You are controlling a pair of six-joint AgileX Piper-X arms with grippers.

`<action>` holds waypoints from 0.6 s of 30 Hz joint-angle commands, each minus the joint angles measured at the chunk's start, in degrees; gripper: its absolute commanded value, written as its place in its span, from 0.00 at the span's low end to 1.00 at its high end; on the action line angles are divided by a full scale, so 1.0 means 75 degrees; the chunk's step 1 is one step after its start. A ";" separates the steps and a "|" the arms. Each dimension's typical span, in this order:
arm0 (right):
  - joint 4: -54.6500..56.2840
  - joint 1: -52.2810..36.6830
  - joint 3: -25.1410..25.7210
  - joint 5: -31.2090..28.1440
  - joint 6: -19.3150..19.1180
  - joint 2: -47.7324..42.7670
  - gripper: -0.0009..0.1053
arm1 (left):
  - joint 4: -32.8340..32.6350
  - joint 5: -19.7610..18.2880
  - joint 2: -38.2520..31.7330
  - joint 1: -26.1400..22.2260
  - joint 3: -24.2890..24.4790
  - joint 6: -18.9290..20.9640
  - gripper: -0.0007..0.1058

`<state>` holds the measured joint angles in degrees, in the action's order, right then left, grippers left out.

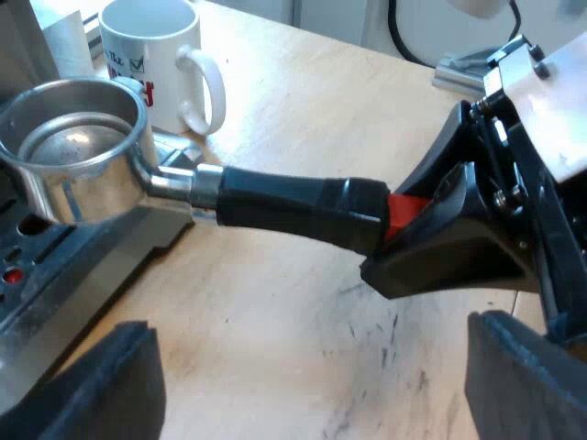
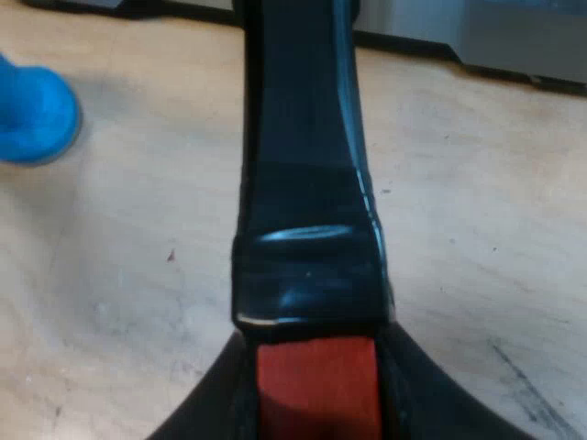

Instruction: Grind coffee beans and then tamp

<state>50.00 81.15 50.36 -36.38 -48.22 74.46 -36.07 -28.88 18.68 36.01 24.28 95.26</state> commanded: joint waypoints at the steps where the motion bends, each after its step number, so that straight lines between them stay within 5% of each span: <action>1: 0.0102 0.0276 0.0094 -0.0491 -0.0220 -0.0305 0.01 | -0.0131 0.0073 -0.0636 0.0037 0.0052 0.0023 0.66; 7: 0.0116 0.0421 0.0094 -0.0463 -0.1078 -0.0711 0.01 | -0.0537 0.0178 -0.1486 0.0037 0.0052 0.0023 0.66; 10: 0.0017 0.0421 0.0094 -0.0281 -0.1916 -0.0969 0.01 | -0.0912 0.0243 -0.1915 0.0037 0.0052 0.0023 0.66; 18: -0.0356 0.0404 -0.0031 0.0484 -0.3332 -0.1431 0.01 | -0.1035 0.0294 -0.2138 0.0037 0.0052 0.0023 0.66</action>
<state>49.36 84.27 49.48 -31.45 -71.51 64.74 -43.60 -27.39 3.04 36.01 24.41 95.26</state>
